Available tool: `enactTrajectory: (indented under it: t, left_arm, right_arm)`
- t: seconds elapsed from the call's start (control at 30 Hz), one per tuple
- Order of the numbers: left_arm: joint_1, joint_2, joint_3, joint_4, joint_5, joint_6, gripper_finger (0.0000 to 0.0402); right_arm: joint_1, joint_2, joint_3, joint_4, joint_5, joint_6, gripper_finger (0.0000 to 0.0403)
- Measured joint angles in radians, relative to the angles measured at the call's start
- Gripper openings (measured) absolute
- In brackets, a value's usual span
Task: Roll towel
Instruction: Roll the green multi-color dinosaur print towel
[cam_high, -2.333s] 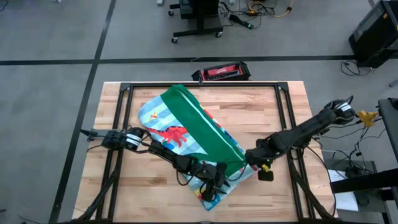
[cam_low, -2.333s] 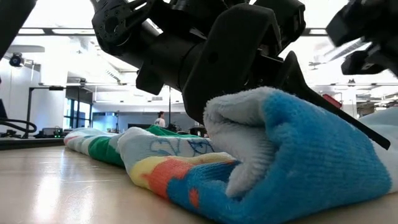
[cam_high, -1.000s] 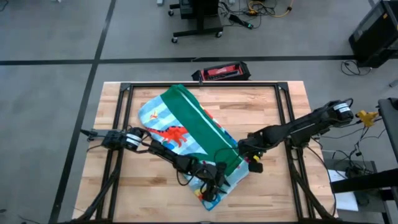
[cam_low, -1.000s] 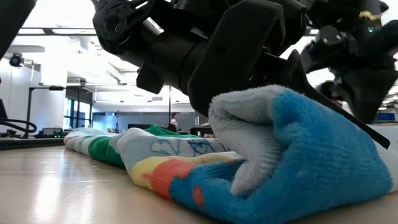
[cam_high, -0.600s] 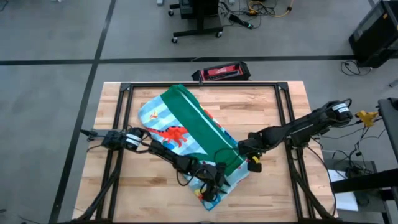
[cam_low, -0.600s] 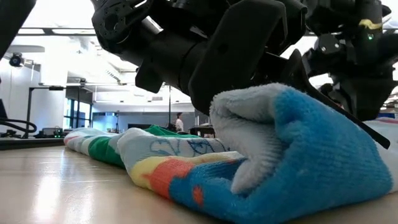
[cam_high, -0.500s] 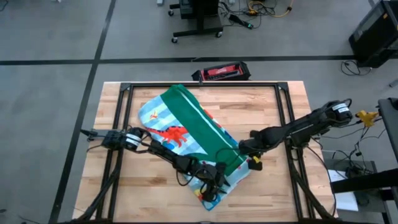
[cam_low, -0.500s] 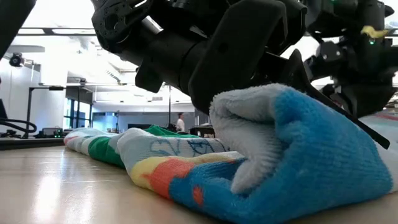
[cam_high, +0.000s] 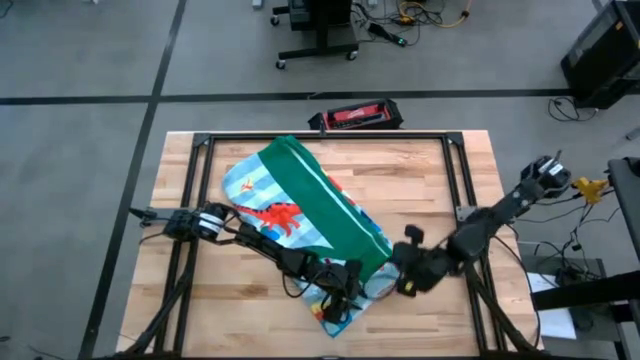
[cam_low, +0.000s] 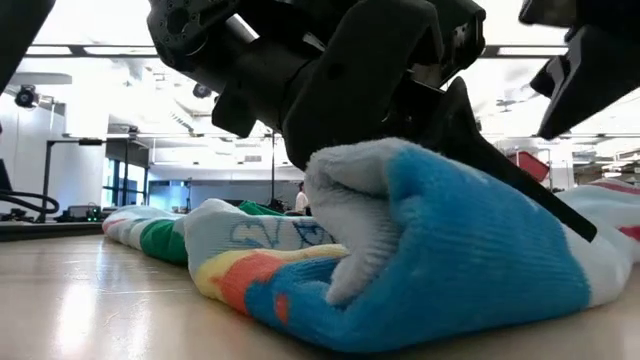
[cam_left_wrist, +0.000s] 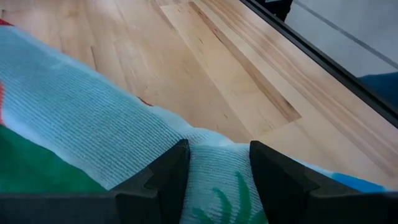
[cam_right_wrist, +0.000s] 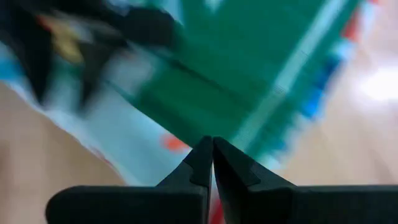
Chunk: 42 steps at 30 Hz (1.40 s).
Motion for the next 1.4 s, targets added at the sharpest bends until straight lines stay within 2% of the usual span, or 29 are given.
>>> enactTrajectory:
  t: [0.1,0.2,0.4,0.53,0.8,0.93,1.03,1.13,1.3,1.4]
  left_arm:
    - [0.0,0.0,0.0,0.001,0.001,0.012,0.0157]
    - [0.0,0.0,0.0,0.004,0.0,0.014,0.0157]
    - [0.008,0.039,0.001,0.101,-0.038,0.012,0.0157]
    - [0.028,0.067,0.003,0.174,-0.05,-0.007,0.0157]
    - [0.107,0.134,0.085,0.238,-0.111,-0.045,0.0157]
    - [0.139,0.215,0.208,0.241,-0.072,-0.038,0.0157]
    - [0.154,0.288,0.32,0.226,-0.011,-0.06,0.0157]
    - [0.157,0.334,0.407,0.177,0.022,-0.072,0.0157]
    - [0.151,0.328,0.43,0.119,0.031,-0.068,0.0157]
    - [0.143,0.307,0.426,0.079,0.04,-0.07,0.0157]
  right_arm:
    - [0.059,0.111,0.002,0.114,0.118,0.053,0.0]
    - [0.096,0.214,0.017,0.153,0.206,0.152,0.0]
    - [0.129,0.341,0.066,0.152,0.291,0.257,0.0]
    - [0.138,0.302,0.074,0.068,0.352,0.277,0.0]
    - [0.18,0.111,0.041,-0.364,0.358,0.544,0.0]
    - [0.201,0.054,-0.058,-0.314,0.345,0.556,0.0]
    - [0.205,0.022,-0.167,-0.185,0.305,0.556,0.0]
    - [0.233,0.004,-0.254,-0.04,0.317,0.556,0.0]
    - [0.277,0.019,-0.274,-0.015,0.431,0.583,0.0]
    - [0.277,0.053,-0.283,-0.014,0.437,0.594,0.0]
